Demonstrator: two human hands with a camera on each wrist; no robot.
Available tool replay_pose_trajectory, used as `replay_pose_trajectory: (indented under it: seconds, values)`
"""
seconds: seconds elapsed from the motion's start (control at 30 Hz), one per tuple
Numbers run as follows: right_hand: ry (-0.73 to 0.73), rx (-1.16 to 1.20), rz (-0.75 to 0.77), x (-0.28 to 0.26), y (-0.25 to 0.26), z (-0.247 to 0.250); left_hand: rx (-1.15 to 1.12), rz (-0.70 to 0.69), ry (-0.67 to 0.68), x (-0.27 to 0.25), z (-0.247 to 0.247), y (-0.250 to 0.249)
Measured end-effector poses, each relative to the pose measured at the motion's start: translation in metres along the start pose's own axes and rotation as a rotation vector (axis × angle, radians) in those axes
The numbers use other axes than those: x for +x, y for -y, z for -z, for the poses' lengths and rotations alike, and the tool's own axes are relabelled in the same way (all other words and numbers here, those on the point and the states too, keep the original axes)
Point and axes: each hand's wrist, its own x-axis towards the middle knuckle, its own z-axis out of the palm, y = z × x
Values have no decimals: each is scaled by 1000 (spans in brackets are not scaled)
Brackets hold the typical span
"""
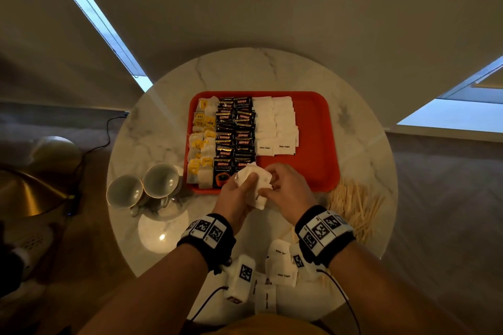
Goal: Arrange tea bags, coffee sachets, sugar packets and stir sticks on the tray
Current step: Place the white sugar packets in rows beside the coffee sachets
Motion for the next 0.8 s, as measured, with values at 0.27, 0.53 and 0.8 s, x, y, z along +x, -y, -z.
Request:
replay_pose_trajectory:
  seconds: [0.27,0.53,0.8]
  values:
    - [-65,23,-53,8,-11,20,-72,-23,-166,8,6,-5]
    - [-179,104,-275,79,-30,29,-46,-47,-184,4,17,-3]
    - [-146,20,-273,109,-27,7,-79,-24,-190,1,26,-4]
